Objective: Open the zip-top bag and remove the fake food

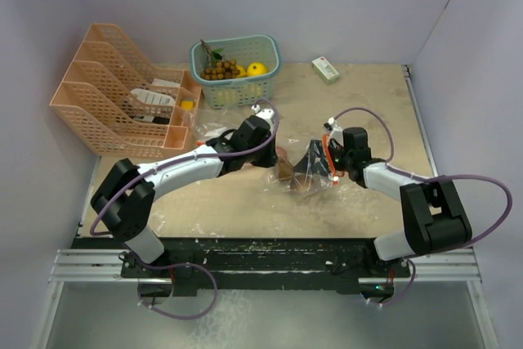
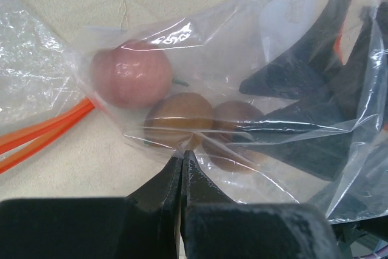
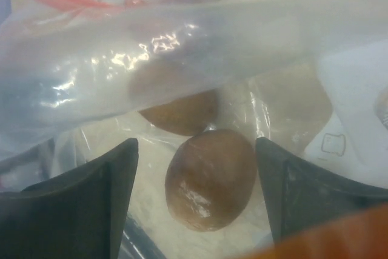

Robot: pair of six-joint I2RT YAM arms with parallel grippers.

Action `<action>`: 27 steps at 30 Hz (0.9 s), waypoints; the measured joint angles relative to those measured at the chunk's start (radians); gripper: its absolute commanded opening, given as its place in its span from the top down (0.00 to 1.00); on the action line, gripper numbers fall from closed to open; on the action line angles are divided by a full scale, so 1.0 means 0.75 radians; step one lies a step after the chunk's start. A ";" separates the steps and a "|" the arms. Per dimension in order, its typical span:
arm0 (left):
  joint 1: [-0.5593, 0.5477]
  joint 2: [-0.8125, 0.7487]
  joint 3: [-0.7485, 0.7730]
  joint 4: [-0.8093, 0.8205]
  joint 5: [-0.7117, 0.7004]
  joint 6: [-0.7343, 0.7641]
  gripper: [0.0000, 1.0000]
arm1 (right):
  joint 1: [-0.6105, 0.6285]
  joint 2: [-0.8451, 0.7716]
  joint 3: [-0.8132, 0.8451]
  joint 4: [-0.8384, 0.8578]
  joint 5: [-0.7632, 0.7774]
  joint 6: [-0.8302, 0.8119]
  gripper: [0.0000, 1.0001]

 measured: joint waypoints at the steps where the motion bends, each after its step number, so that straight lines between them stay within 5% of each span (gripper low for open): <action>1: 0.000 0.002 0.000 0.003 0.000 -0.001 1.00 | 0.001 0.010 0.000 -0.001 -0.013 -0.013 0.18; 11: 0.013 0.012 0.000 0.004 -0.002 -0.030 1.00 | 0.091 0.175 0.119 -0.157 -0.072 -0.192 0.17; 17: 0.032 0.012 -0.018 0.002 -0.003 -0.040 1.00 | 0.235 0.177 0.203 -0.306 0.084 -0.309 0.21; 21: 0.044 0.012 -0.022 0.003 -0.003 -0.049 1.00 | 0.271 0.149 0.205 -0.362 0.184 -0.328 0.37; 27: 0.095 0.006 -0.035 0.005 -0.001 -0.067 1.00 | 0.271 0.137 0.205 -0.420 0.280 -0.326 0.74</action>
